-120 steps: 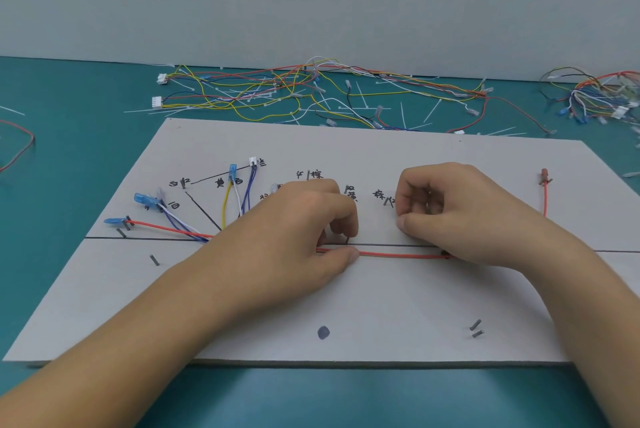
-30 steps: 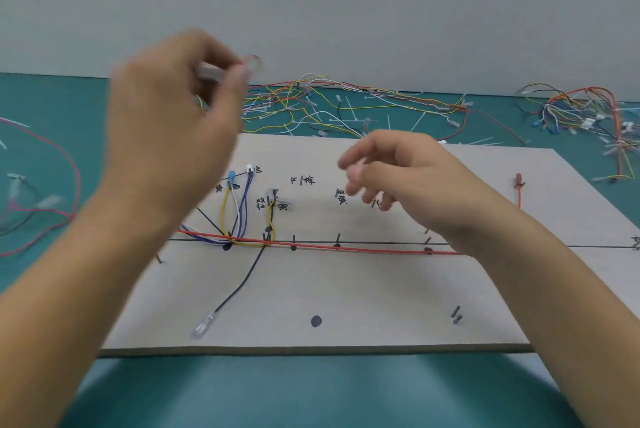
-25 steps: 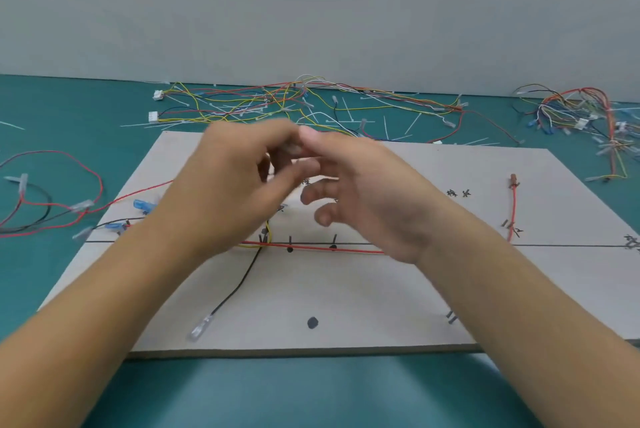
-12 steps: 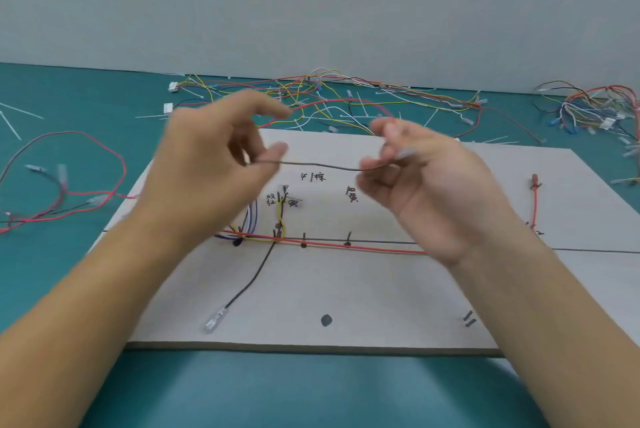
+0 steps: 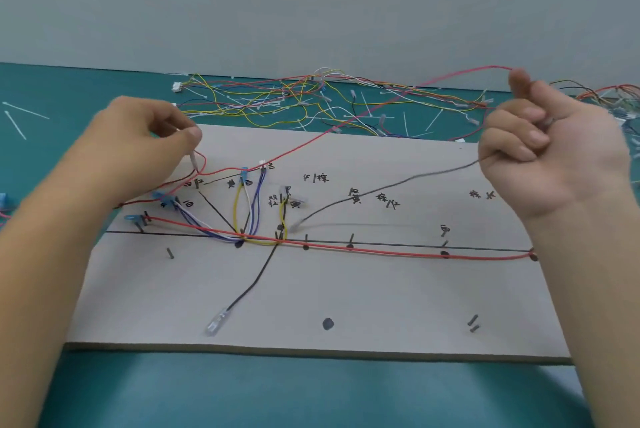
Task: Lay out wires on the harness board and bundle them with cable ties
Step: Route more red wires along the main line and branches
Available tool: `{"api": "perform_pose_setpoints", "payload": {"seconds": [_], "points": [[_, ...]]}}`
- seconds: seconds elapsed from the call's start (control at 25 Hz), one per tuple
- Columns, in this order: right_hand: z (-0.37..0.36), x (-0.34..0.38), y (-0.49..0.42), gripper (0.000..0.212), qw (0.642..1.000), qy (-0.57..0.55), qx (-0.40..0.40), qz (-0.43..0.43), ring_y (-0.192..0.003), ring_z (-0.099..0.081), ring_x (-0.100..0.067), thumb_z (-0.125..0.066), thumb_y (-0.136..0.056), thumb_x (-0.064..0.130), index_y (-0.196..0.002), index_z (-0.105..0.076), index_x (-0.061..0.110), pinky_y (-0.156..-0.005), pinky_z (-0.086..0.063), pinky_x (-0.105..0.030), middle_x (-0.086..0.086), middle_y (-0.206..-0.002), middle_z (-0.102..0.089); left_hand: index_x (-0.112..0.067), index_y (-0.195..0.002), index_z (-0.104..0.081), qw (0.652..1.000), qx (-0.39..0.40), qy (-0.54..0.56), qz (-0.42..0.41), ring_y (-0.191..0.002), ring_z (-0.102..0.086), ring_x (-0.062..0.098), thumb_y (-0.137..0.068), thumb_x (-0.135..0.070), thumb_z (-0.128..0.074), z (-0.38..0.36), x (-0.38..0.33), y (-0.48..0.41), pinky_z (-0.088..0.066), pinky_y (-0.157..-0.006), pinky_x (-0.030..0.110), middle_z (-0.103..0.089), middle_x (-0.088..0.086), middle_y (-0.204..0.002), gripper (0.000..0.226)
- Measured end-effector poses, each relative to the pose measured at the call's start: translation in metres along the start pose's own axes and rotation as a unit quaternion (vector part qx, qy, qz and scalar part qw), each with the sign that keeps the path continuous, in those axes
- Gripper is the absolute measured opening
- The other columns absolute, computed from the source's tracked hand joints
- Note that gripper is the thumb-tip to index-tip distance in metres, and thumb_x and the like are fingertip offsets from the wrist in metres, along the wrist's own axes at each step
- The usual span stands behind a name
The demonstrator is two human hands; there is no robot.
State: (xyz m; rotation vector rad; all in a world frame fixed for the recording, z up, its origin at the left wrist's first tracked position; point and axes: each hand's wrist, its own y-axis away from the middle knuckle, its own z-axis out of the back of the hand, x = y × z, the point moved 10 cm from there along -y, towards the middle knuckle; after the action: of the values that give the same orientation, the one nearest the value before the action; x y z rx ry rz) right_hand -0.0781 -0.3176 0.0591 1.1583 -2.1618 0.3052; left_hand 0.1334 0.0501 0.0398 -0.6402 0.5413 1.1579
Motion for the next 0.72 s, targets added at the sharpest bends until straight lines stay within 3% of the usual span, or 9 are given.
{"api": "perform_pose_setpoints", "payload": {"seconds": [0.12,0.24,0.32,0.4,0.56,0.64,0.72], "points": [[0.022,0.02,-0.004,0.023,0.992,-0.079,-0.069,0.067,-0.039,-0.045,-0.006,-0.037,-0.104,0.007,-0.093,-0.057,0.012,-0.036,-0.031,-0.017,0.002,-0.06,-0.051,-0.037,-0.091,-0.074,0.997,0.074,-0.001,-0.008,-0.079,-0.073,0.015,-0.075,-0.078,-0.056,-0.005,-0.002,0.002,-0.053,-0.07,0.032,-0.075,-0.017,-0.081,0.048],[0.036,0.033,-0.004,0.021,0.979,-0.126,-0.105,0.12,-0.06,-0.071,-0.021,-0.036,-0.105,0.006,-0.098,-0.055,0.01,-0.042,-0.045,-0.02,-0.013,-0.084,-0.064,-0.04,-0.097,-0.075,0.992,0.112,-0.002,-0.052,-0.062,-0.063,0.007,-0.065,-0.091,-0.055,-0.015,-0.018,0.011,-0.051,-0.067,0.03,-0.073,-0.016,-0.08,0.064],[0.038,0.034,-0.003,0.02,0.975,-0.134,-0.108,0.141,-0.075,-0.076,-0.032,-0.037,-0.104,0.006,-0.097,-0.055,0.006,-0.05,-0.053,-0.025,-0.021,-0.107,-0.062,-0.042,-0.1,-0.075,0.986,0.152,-0.016,-0.071,-0.054,-0.055,0.003,-0.06,-0.096,-0.056,-0.025,-0.029,0.02,-0.046,-0.063,0.027,-0.071,-0.016,-0.08,0.069],[0.032,0.036,-0.005,0.023,0.973,-0.163,-0.068,0.146,-0.088,-0.076,-0.039,-0.033,-0.103,0.003,-0.091,-0.053,0.004,-0.054,-0.057,-0.03,-0.027,-0.112,-0.064,-0.043,-0.098,-0.076,0.977,0.194,-0.031,-0.078,-0.057,-0.054,0.005,-0.053,-0.096,-0.062,-0.035,-0.036,0.027,-0.048,-0.064,0.028,-0.071,-0.015,-0.082,0.072],[0.004,0.029,-0.003,0.021,0.976,-0.187,0.056,0.091,-0.092,-0.075,-0.036,-0.037,-0.089,-0.002,-0.073,-0.048,0.007,-0.055,-0.056,-0.031,-0.019,-0.102,-0.074,-0.038,-0.083,-0.075,0.981,0.176,-0.024,-0.081,-0.055,-0.05,0.003,-0.055,-0.078,-0.079,-0.042,-0.043,0.031,-0.046,-0.063,0.027,-0.07,-0.015,-0.077,0.049],[-0.004,0.022,0.001,0.015,0.988,-0.115,0.074,0.074,-0.079,-0.071,-0.023,-0.043,-0.083,0.007,-0.07,-0.048,0.013,-0.054,-0.05,-0.024,-0.003,-0.086,-0.073,-0.036,-0.083,-0.069,0.987,0.135,-0.026,-0.079,-0.056,-0.05,0.0,-0.057,-0.07,-0.083,-0.043,-0.044,0.028,-0.045,-0.066,0.03,-0.068,-0.017,-0.076,0.045],[-0.012,0.012,0.005,0.014,0.993,-0.06,0.085,0.061,-0.062,-0.059,-0.014,-0.045,-0.083,0.015,-0.069,-0.047,0.018,-0.052,-0.042,-0.021,0.007,-0.063,-0.058,-0.034,-0.086,-0.063,0.991,0.103,-0.037,-0.076,-0.062,-0.052,-0.001,-0.062,-0.06,-0.088,-0.047,-0.044,0.026,-0.046,-0.071,0.034,-0.067,-0.016,-0.078,0.043]]}}
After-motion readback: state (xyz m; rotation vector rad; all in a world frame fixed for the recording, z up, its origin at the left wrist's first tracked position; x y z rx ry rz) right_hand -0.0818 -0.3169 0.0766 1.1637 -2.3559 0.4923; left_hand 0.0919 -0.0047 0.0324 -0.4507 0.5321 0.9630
